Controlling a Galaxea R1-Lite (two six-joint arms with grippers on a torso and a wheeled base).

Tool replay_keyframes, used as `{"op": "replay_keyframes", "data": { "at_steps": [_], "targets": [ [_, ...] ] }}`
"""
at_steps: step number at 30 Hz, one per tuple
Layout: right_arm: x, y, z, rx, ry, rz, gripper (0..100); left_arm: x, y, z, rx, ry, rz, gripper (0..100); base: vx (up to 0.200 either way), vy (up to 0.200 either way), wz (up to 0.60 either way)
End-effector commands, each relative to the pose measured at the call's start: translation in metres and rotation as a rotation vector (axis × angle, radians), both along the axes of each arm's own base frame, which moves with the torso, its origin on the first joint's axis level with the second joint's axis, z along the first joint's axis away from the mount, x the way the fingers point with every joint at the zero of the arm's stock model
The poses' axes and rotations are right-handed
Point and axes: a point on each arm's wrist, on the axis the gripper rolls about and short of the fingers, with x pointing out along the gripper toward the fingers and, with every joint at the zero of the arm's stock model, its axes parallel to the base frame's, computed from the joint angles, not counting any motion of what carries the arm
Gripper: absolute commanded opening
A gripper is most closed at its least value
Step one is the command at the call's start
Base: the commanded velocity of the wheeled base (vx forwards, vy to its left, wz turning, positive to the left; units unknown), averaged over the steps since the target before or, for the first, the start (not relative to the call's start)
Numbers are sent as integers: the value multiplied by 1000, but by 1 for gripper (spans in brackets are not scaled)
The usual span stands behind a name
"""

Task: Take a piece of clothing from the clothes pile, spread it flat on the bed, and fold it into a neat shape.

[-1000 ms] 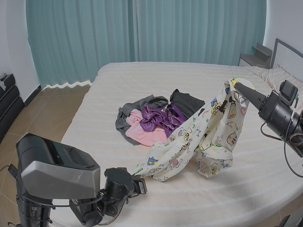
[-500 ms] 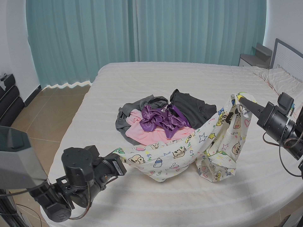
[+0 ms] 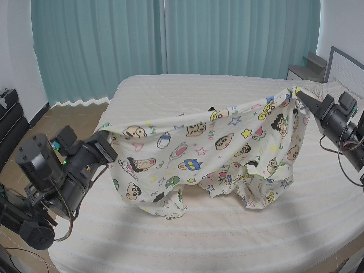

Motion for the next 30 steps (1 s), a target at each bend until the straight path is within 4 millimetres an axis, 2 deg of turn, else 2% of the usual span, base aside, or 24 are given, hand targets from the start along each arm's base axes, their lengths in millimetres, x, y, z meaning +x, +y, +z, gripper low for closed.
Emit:
{"op": "replay_keyframes", "data": {
  "at_steps": [1, 4, 6, 8, 11, 14, 18, 19, 23, 30],
  "targets": [
    [-27, -6, 41, 53, -146, 18, 0, -6, 8, 58, -74, -153, 35, 0, 0, 0, 0],
    [-41, -3, 44, 61, -148, 54, 0, -10, 11, 71, -96, -186, 36, 0, 0, 0, 0],
    [-50, -4, 37, 66, -121, 71, 0, -15, 13, 73, -101, -193, 33, 0, 0, 0, 0],
    [-54, -3, 18, 47, -52, 107, 0, -15, 12, 61, -84, -150, 28, 0, 0, 0, 0],
    [-56, -1, -7, 49, 52, 153, 0, -16, 11, 29, -59, -38, 14, 0, 0, 0, 0],
    [-56, 1, -24, 109, 160, 197, 0, -21, 9, 11, -106, 40, -10, 0, 0, 0, 0],
    [-58, 0, -36, 116, 221, 246, 0, -26, 7, 4, -162, 80, -34, 0, 0, 0, 0],
    [-61, -1, -43, 106, 249, 285, 0, -31, 3, -2, -185, 109, -62, 0, 0, 0, 0],
    [-64, -1, -51, 104, 287, 324, 0, -40, -11, -11, -198, 157, -136, 0, 0, 0, 0],
    [-61, 2, -56, 115, 317, 329, 0, -37, -21, -6, -262, 153, -165, 0, 0, 0, 0]
  ]
}}
